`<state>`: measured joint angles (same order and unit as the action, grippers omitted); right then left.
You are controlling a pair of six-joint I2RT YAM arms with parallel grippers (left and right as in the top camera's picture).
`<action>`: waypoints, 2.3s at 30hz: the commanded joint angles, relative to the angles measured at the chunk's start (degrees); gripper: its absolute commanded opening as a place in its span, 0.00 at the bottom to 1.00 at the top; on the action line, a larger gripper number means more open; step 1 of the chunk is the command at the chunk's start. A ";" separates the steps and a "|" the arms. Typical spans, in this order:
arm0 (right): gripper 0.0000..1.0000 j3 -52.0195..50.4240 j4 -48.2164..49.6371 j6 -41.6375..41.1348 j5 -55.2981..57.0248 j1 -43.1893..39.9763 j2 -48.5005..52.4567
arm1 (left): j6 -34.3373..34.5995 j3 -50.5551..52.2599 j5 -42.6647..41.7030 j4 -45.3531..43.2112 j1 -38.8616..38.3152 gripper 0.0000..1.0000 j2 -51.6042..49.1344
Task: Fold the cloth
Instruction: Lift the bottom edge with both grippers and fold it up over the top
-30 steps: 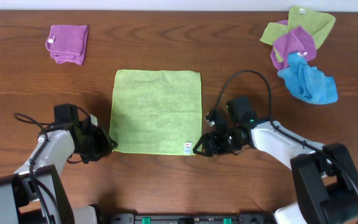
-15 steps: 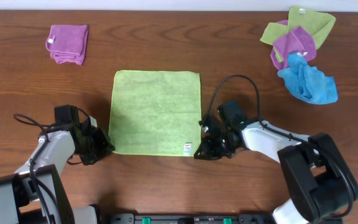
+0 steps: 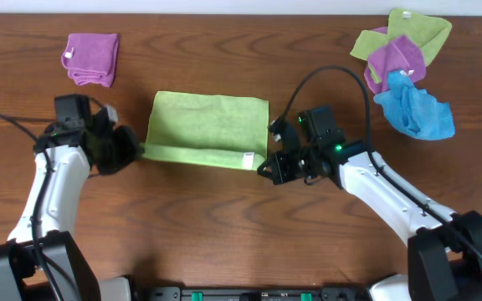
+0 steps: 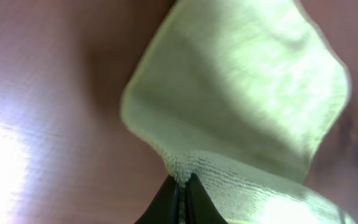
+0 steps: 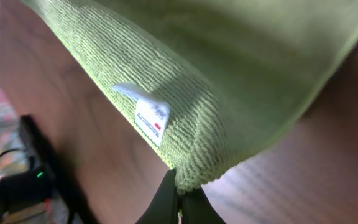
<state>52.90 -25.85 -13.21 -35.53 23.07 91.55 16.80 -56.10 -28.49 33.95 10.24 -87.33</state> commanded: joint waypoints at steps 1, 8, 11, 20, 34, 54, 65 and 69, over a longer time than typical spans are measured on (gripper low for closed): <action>0.01 2.03 0.55 -0.04 5.66 -0.76 -0.37 | 1.66 -1.07 1.36 -2.75 -2.67 0.06 0.26; 0.01 2.60 6.78 -2.47 8.52 -3.58 1.51 | 6.75 -1.09 2.95 -15.93 -4.26 0.06 -4.87; 0.01 3.58 9.33 -2.78 8.26 -5.75 4.13 | 8.17 -1.09 0.46 -22.99 -4.28 0.06 -9.44; 0.01 14.32 9.62 -3.04 6.60 -6.16 14.95 | 8.90 -8.59 1.14 -27.41 -4.26 0.06 -19.47; 0.01 27.32 8.92 -3.06 5.05 -6.14 25.79 | 7.17 -21.11 1.86 -24.37 -4.26 0.06 -29.00; 0.53 27.36 -7.69 1.55 1.81 -6.14 25.59 | 1.79 -21.57 1.66 -8.96 -4.20 0.43 -26.93; 0.01 29.38 -4.90 5.38 10.34 -4.85 17.40 | -5.68 -25.66 6.67 -6.10 -5.97 0.11 -19.82; 0.01 29.38 -3.67 5.35 15.61 -2.84 18.12 | -5.73 -25.64 13.07 -7.23 -8.72 0.06 -21.46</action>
<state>81.71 -29.41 -9.23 -24.77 18.57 109.65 12.14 -81.47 -20.86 26.48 3.31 -107.26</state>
